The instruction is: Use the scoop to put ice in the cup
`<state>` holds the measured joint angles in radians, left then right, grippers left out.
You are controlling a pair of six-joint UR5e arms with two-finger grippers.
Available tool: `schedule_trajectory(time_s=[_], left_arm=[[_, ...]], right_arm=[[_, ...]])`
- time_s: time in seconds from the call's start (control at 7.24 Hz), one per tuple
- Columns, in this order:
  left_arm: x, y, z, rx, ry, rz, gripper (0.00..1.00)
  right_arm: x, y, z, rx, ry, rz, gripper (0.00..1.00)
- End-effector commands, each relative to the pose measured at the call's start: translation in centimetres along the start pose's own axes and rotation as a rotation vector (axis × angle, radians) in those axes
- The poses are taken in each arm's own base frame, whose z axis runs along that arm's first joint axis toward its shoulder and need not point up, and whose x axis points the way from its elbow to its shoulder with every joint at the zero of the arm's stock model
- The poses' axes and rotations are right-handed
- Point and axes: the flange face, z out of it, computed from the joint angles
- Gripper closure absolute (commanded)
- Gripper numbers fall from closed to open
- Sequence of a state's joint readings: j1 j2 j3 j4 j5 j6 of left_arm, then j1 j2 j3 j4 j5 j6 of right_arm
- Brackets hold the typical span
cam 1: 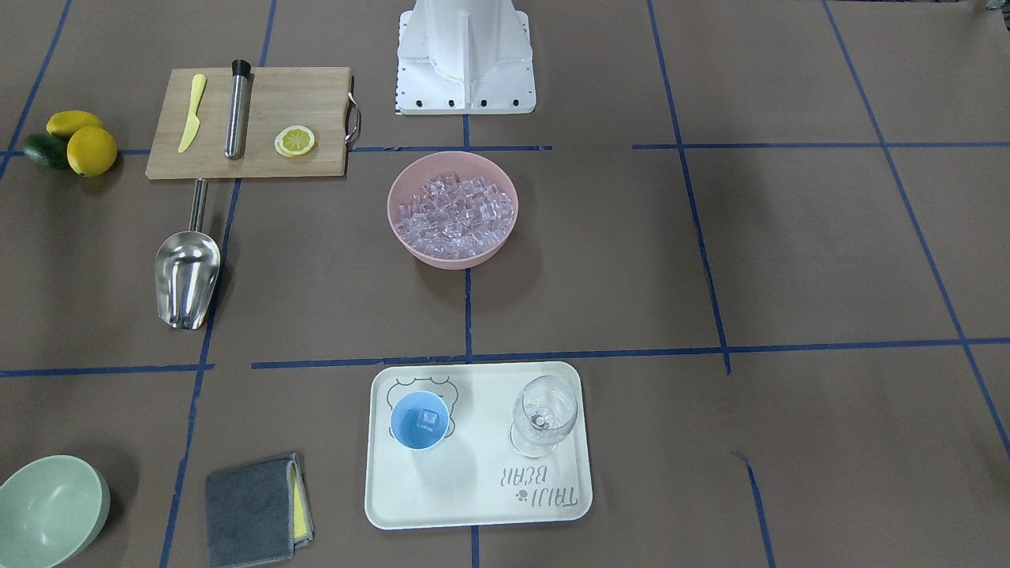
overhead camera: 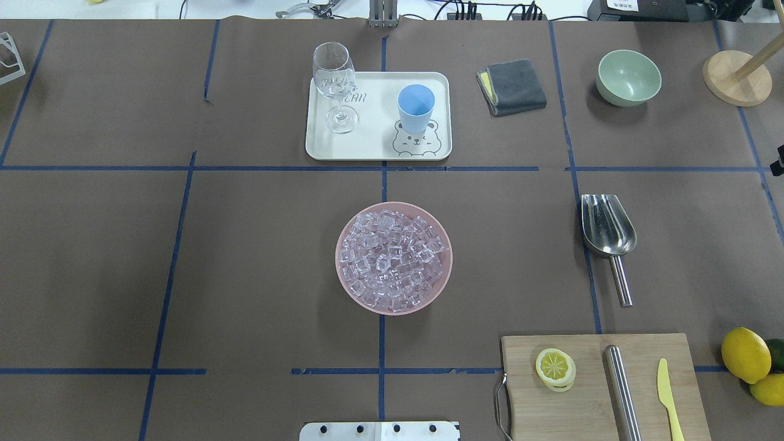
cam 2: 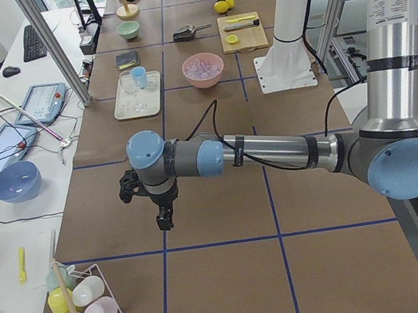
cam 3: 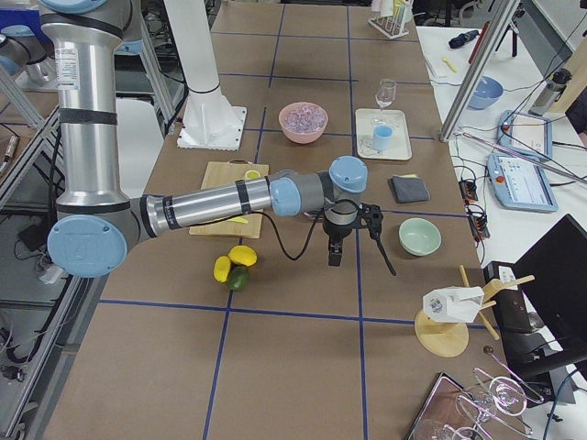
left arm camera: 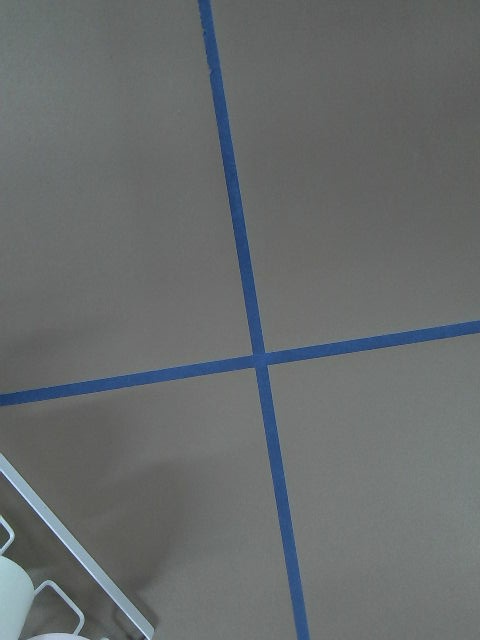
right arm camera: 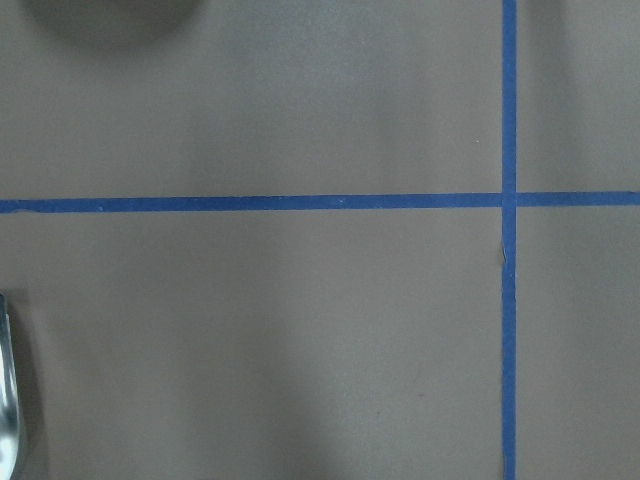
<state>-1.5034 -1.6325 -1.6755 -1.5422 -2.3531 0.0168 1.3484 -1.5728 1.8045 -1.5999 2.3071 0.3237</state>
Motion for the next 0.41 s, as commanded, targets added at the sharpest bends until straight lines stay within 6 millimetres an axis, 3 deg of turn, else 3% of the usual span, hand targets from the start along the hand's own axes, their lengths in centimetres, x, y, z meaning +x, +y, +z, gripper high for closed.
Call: schedule_trajectory(time_s=[0.0, 0.28], left_arm=[[0.67, -0.2, -0.67, 0.011, 0.0, 0.013, 0.0], [0.98, -0.5, -0.97, 0.016, 0.001, 0.018, 0.0]], right_arm=[[-0.35, -0.16, -0.3, 0.006, -0.004, -0.006, 0.0], [-0.41, -0.22, -0.35, 0.007, -0.003, -0.009, 0.0]])
